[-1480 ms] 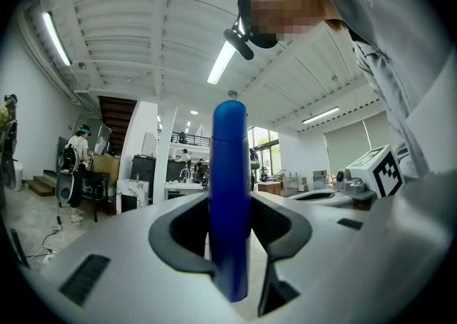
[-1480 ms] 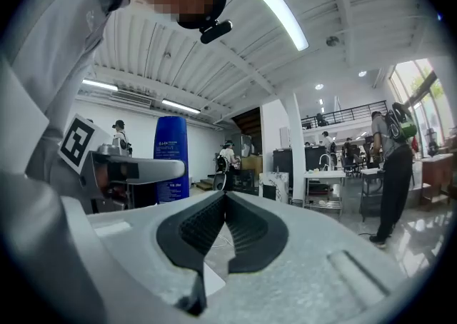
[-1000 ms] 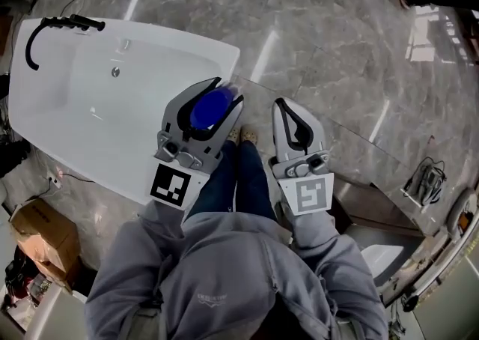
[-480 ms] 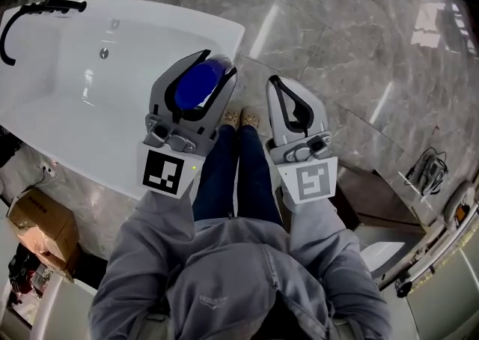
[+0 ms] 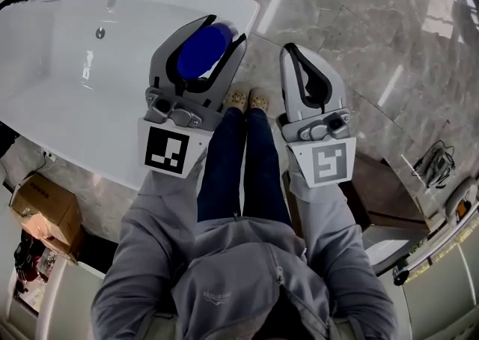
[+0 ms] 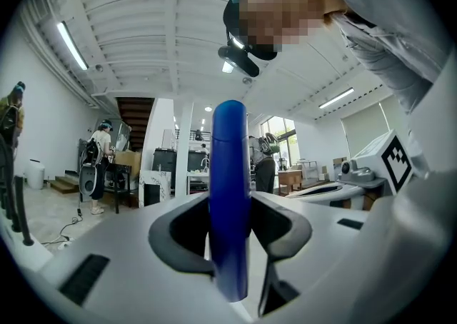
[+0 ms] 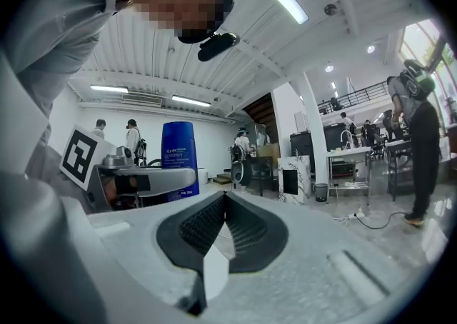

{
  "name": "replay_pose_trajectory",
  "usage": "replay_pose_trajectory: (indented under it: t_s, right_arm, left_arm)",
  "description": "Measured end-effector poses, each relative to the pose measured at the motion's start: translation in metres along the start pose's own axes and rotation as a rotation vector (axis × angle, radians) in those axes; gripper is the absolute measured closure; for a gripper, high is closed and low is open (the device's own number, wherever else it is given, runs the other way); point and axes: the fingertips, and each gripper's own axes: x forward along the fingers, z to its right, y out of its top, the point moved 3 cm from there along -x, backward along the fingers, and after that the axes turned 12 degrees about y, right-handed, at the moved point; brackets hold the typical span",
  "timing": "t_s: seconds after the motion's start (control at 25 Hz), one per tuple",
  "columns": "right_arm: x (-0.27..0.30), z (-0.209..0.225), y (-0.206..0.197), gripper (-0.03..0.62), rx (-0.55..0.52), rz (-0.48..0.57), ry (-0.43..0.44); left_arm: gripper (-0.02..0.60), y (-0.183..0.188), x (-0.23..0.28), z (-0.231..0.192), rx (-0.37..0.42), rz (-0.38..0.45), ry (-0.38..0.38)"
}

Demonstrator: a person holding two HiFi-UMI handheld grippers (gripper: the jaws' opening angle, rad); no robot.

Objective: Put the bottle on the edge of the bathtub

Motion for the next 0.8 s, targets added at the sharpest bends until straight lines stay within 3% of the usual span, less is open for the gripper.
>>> replay_pose_trajectory:
  t_s: [0.44, 0.8]
  right_arm:
    - [0.026, 0.014, -0.043, 0.592, -0.002, -0.040, 0.006]
    - [0.048, 0.020, -0.067, 0.592, 0.029, -0.074, 0.017]
  left_arm:
    - [0.430, -0.049, 0.024, -0.025, 0.014, -0.005, 0.019]
    - [0.430, -0.085, 0.045, -0.041, 0.024, -0.059, 0.042]
